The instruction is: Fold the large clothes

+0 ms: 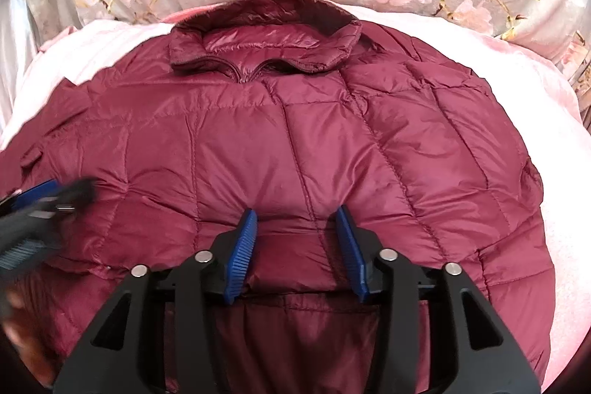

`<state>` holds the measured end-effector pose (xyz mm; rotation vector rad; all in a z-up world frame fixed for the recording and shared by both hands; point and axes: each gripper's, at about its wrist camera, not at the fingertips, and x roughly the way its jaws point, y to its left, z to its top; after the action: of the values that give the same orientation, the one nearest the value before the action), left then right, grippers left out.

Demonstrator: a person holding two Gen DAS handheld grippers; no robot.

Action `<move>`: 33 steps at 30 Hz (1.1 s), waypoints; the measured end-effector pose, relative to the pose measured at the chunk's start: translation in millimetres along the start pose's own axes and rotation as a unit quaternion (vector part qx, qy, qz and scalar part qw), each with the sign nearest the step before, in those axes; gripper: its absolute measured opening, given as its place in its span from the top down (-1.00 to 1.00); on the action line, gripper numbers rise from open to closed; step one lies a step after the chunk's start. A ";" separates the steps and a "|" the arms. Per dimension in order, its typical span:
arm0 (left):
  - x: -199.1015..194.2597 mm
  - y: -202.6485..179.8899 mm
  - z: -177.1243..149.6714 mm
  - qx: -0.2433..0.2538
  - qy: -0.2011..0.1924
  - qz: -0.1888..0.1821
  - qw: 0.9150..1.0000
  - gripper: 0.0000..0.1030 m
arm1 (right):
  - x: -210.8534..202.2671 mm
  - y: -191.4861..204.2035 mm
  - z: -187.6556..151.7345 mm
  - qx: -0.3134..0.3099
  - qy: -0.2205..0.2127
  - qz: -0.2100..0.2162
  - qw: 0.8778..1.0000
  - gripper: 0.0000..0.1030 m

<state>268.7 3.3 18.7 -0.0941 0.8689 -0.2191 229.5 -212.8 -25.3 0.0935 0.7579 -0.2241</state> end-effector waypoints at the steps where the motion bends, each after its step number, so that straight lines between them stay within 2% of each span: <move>1: -11.0 17.8 0.7 -0.018 -0.001 -0.007 1.000 -0.37 | -8.3 -0.7 -1.4 -0.001 -0.009 -0.010 1.000 0.02; 3: -32.9 66.9 -1.0 -0.062 -0.010 0.004 0.998 -0.43 | -25.2 -0.8 -5.5 -0.002 -0.023 -0.015 1.000 0.01; 7: -59.9 173.8 -6.0 -0.147 -0.018 0.070 0.987 -0.42 | -55.7 -4.1 -17.7 0.013 -0.032 -0.002 0.999 -0.09; 10: -69.0 254.9 -15.0 -0.220 -0.011 0.108 0.969 -0.42 | -73.2 -3.7 -30.9 0.010 -0.028 0.005 1.000 -0.09; 14: -79.7 342.0 -31.0 -0.319 -0.015 0.133 0.938 -0.40 | -88.3 2.1 -44.8 -0.005 -0.030 -0.002 1.000 -0.11; 17: -85.0 375.7 -37.4 -0.361 -0.028 0.138 0.922 -0.40 | -96.2 5.4 -52.1 -0.003 -0.027 0.008 1.000 -0.15; 19: -82.5 388.0 -37.3 -0.379 -0.034 0.125 0.916 -0.38 | -99.6 7.6 -55.3 -0.003 -0.027 0.010 1.000 -0.18; 21: -80.4 391.5 -33.2 -0.383 -0.038 0.126 0.914 -0.34 | -102.0 11.0 -59.0 -0.007 -0.026 0.010 1.000 -0.19; 23: -76.3 388.2 -23.5 -0.368 -0.040 0.133 0.920 0.06 | -103.5 14.7 -62.4 -0.014 -0.026 0.006 1.000 -0.19; 24: -73.1 384.2 -18.6 -0.357 -0.034 0.132 0.924 0.62 | -104.1 16.2 -64.1 -0.016 -0.026 0.005 1.000 -0.19; 25: -69.2 384.3 -13.9 -0.347 -0.027 0.128 0.929 1.00 | -104.6 17.4 -65.8 -0.018 -0.026 0.004 0.999 -0.19; 27: -70.1 368.7 -1.2 -0.322 -0.030 0.133 0.937 1.00 | -105.2 19.6 -68.5 -0.021 -0.027 0.003 0.999 -0.19; 30: -94.4 315.5 28.2 -0.238 -0.073 0.145 0.958 1.00 | -105.6 21.1 -71.2 -0.024 -0.028 0.000 0.999 -0.19; 32: -114.5 257.4 52.6 -0.173 -0.107 0.118 0.972 1.00 | -105.3 20.5 -72.3 -0.022 -0.028 -0.001 0.999 -0.19; 33: -122.0 231.8 62.2 -0.148 -0.118 0.103 0.977 1.00 | -105.0 20.0 -72.5 -0.020 -0.028 -0.001 0.999 -0.20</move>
<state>275.4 256.4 110.2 -0.2999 0.6624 0.1155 111.7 -163.8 -5.2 0.0478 0.7067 -0.2125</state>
